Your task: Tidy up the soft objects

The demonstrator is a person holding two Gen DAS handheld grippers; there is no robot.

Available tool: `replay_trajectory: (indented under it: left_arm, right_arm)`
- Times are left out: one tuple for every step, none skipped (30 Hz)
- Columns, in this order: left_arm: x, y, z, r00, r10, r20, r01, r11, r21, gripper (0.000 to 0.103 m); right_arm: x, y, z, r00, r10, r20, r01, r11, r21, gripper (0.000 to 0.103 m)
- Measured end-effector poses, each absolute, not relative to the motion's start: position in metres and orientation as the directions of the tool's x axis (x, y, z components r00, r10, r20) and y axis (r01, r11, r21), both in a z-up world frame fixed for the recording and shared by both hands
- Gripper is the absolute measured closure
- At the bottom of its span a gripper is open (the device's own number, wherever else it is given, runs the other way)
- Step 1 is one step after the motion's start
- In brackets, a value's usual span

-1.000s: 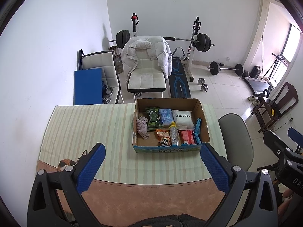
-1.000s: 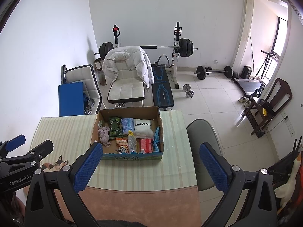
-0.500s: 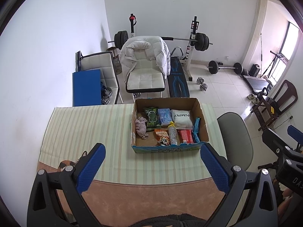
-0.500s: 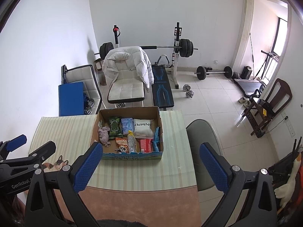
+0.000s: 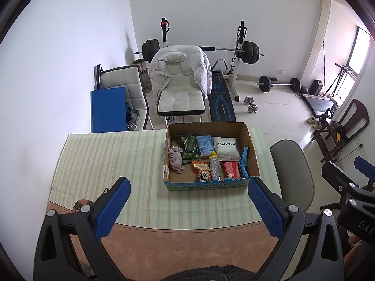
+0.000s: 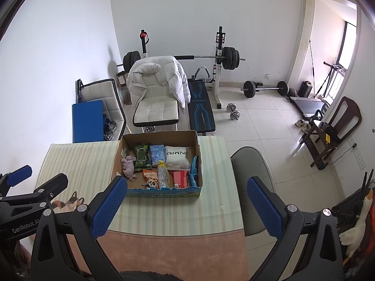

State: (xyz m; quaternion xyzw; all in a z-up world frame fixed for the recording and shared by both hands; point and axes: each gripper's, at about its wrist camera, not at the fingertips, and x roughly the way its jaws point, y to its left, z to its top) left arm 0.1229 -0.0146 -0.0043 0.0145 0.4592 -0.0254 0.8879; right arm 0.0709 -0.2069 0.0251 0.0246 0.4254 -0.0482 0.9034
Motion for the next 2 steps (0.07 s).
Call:
replay_trajectory:
  left_arm:
    - [0.1233, -0.0145, -0.0039, 0.578, -0.032, -0.815, 0.059, 0.998, 0.002, 0.0]
    - [0.1228, -0.0147, -0.0041, 0.578, -0.033, -0.815, 0.059, 0.998, 0.002, 0.0]
  right_arm:
    - [0.0702, -0.2072, 0.0255, 0.634, -0.065, -0.771, 0.109, 0.994, 0.005, 0.0]
    - [0.0702, -0.2071, 0.0257, 0.634, -0.065, -0.77, 0.109, 0.994, 0.006, 0.0]
